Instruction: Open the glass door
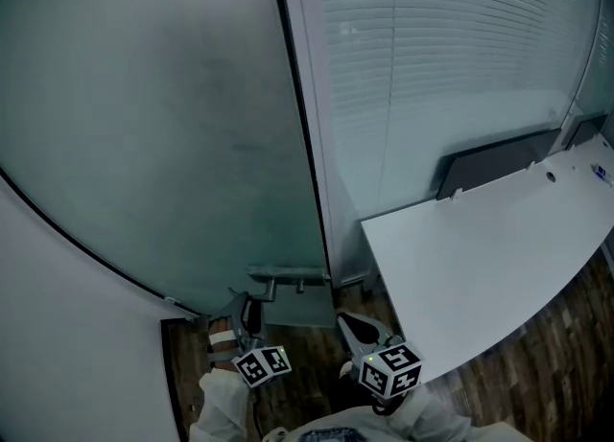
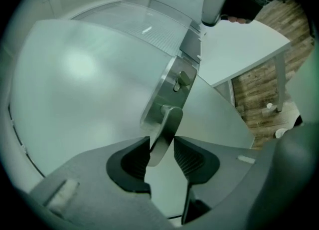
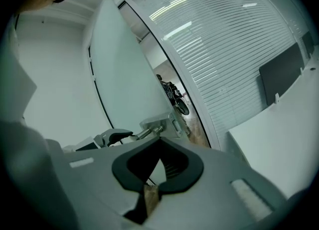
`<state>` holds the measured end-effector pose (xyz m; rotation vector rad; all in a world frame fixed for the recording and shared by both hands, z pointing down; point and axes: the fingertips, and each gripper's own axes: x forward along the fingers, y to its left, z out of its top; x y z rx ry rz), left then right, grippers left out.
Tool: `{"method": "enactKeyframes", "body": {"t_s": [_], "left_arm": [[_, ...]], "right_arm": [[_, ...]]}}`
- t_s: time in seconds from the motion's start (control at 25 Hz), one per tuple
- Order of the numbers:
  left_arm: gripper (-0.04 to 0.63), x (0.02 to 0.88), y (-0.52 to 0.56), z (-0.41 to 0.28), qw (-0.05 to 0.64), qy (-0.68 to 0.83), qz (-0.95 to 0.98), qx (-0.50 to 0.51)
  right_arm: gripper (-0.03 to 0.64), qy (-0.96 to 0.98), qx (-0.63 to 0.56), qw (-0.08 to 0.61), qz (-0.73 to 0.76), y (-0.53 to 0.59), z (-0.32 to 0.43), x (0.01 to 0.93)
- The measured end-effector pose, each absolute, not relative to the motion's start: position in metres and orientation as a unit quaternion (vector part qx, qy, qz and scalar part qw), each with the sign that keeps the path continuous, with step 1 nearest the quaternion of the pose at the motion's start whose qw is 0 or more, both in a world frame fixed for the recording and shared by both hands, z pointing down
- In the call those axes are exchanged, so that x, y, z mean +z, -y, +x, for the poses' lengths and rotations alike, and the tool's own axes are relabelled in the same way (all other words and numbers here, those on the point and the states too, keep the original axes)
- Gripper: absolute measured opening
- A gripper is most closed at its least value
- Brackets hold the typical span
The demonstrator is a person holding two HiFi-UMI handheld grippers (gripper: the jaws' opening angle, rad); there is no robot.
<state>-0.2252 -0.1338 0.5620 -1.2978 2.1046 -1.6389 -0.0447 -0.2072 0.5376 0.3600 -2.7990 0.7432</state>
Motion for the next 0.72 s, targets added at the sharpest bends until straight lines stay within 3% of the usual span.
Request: {"method": "enactKeyframes", "body": {"t_s": [0.04,0.16,0.72], "left_arm": [[0.141,0.562,0.123,-0.223,0.083,-0.719,-0.432,-0.539],[0.004,0.572,0.078,-0.212,0.055,-0.758,-0.427,-0.491],[0.000,0.550,-0.068,-0.087,-0.124,-0.834,-0.510,-0.170]], "right_arm": [[0.006,0.954,0.251,0.112,0.124,0.199,-0.041,0.538],[0.006,0.955,0.243,0.113,0.129,0.165,-0.026,0.544],[0.006,0.968,0.182,0.097,0.140,0.011,0.042,0.515]]}}
